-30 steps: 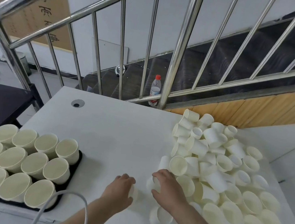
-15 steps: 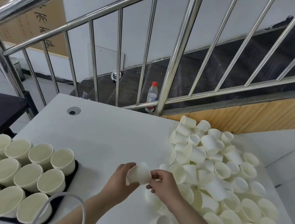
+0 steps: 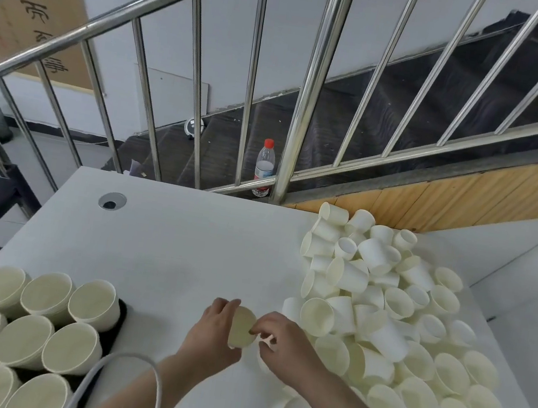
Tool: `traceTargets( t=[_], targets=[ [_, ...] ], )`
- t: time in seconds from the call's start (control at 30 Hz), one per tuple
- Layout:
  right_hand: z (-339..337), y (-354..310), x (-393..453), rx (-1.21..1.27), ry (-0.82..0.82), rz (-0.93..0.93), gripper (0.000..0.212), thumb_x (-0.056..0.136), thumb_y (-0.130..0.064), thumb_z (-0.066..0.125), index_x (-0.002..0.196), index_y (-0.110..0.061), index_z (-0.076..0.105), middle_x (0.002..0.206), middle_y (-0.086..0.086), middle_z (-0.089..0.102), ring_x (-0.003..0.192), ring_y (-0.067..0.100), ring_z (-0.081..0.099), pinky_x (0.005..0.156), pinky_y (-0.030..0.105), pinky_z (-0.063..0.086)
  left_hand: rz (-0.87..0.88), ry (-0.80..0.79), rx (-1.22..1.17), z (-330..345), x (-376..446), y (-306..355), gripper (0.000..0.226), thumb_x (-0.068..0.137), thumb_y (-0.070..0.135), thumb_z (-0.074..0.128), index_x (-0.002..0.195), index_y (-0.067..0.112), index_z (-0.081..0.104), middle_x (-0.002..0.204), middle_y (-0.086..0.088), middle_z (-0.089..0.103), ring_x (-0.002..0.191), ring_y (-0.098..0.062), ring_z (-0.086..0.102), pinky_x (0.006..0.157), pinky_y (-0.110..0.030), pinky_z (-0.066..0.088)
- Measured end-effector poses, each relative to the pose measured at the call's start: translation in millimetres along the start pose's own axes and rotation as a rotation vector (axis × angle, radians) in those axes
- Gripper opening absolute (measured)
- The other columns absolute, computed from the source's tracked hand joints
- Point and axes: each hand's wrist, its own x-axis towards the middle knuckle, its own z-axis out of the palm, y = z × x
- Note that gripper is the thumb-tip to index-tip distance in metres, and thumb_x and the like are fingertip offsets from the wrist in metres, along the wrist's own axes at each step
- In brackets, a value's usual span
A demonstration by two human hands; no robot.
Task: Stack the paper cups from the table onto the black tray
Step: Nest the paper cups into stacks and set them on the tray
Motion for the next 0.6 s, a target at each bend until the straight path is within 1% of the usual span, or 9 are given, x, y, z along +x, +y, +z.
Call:
traceTargets(
  t=[0.07,0.17,0.3,0.37,0.47,0.6],
  targets=[
    [-5.4,6.5,0.8,-0.034,0.059,0.02,0.031,0.088,-0.009,0.056,0.114,-0.021,0.066,0.115,-0.015,0.057,0.104,0.001,0.054,0.091,0.017,0.044,-0.036,-0.02,0.019,-0.1,3.7,-2.4,0.075,0.077,0.021,0.062,0.143,0.021,0.027,0.135,0.002,0.034,0.123,-0.018,0.043,0.088,-0.025,0.047],
    [-13.9,17.1,1.8,-0.186,0.118,0.068,0.037,0.091,-0.019,0.055,0.128,-0.023,0.057,0.129,-0.013,0.048,0.123,0.005,0.043,0.097,0.019,0.039,-0.057,-0.05,0.036,0.5,8.8,-5.7,0.076,0.076,0.019,0.063,0.142,0.023,0.026,0.135,0.001,0.033,0.123,-0.019,0.043,0.088,-0.027,0.048],
    [-21.1,28.4,3.5,-0.45,0.153,0.178,0.054,0.091,-0.035,0.055,0.142,-0.026,0.04,0.146,-0.006,0.032,0.138,0.016,0.027,0.11,0.031,0.028,-0.056,-0.076,0.067,2.9,14.4,-6.6,0.076,0.078,0.019,0.06,0.144,0.026,0.022,0.136,0.002,0.034,0.124,-0.02,0.043,0.087,-0.028,0.049],
    [-25.2,34.0,5.2,-0.521,0.191,0.261,0.063,0.089,-0.038,0.059,0.146,-0.026,0.035,0.151,0.0,0.027,0.141,0.022,0.023,0.111,0.037,0.028,-0.054,-0.082,0.078,4.5,17.5,-6.4,0.075,0.079,0.019,0.06,0.144,0.026,0.022,0.136,0.002,0.035,0.123,-0.02,0.043,0.087,-0.029,0.049],
    [-27.9,42.3,8.4,-0.595,0.181,0.324,0.072,0.085,-0.032,0.064,0.149,-0.025,0.03,0.156,0.007,0.022,0.144,0.028,0.019,0.11,0.042,0.03,-0.047,-0.093,0.091,6.8,21.2,-5.7,0.074,0.08,0.019,0.06,0.144,0.026,0.022,0.136,0.002,0.036,0.122,-0.019,0.044,0.086,-0.029,0.05],
    [-26.5,48.1,15.2,-0.647,0.085,0.344,0.073,0.089,-0.021,0.057,0.151,-0.026,0.019,0.159,0.005,0.008,0.146,0.029,0.007,0.113,0.042,0.025,-0.034,-0.114,0.102,8.5,26.0,-5.8,0.076,0.08,0.02,0.061,0.144,0.026,0.021,0.136,0.002,0.036,0.122,-0.019,0.044,0.086,-0.029,0.05]
  ],
)
